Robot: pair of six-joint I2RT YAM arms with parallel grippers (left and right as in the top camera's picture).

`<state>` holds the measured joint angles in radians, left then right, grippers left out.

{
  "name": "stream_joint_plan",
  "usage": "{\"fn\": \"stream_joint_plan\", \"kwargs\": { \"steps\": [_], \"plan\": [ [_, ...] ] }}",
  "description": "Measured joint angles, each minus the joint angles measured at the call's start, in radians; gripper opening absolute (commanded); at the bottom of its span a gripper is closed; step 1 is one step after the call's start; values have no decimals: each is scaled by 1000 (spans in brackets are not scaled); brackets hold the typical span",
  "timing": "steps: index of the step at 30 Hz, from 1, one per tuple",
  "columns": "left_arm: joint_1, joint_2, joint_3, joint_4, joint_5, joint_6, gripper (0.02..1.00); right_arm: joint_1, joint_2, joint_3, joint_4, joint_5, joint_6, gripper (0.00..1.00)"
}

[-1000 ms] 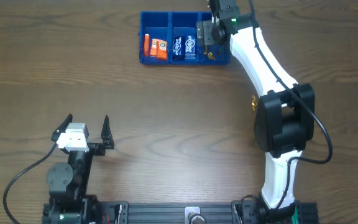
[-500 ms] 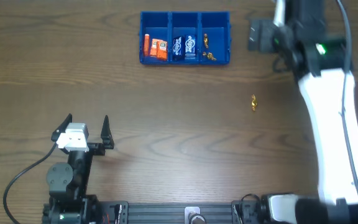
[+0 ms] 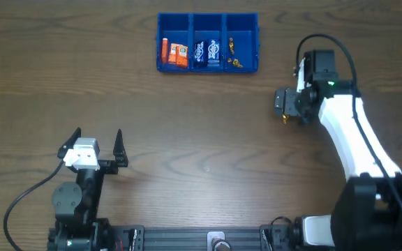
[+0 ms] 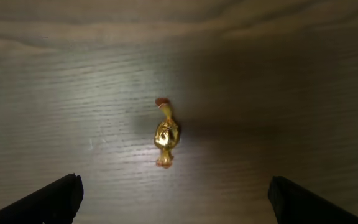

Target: Sort Candies Into Trays

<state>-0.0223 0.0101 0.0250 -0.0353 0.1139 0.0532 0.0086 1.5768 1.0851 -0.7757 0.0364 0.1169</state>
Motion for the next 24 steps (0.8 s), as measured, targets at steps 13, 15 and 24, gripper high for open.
{"fn": "stream_joint_plan", "kwargs": {
  "steps": [13,15,24],
  "plan": [
    [0,0,0,0,0,0,998,0,198,-1,98,-15,-24,912],
    [0,0,0,0,0,0,998,0,211,-1,95,-15,-24,886],
    [0,0,0,0,0,0,996,0,212,-32,96,-15,-31,812]
  ]
}}
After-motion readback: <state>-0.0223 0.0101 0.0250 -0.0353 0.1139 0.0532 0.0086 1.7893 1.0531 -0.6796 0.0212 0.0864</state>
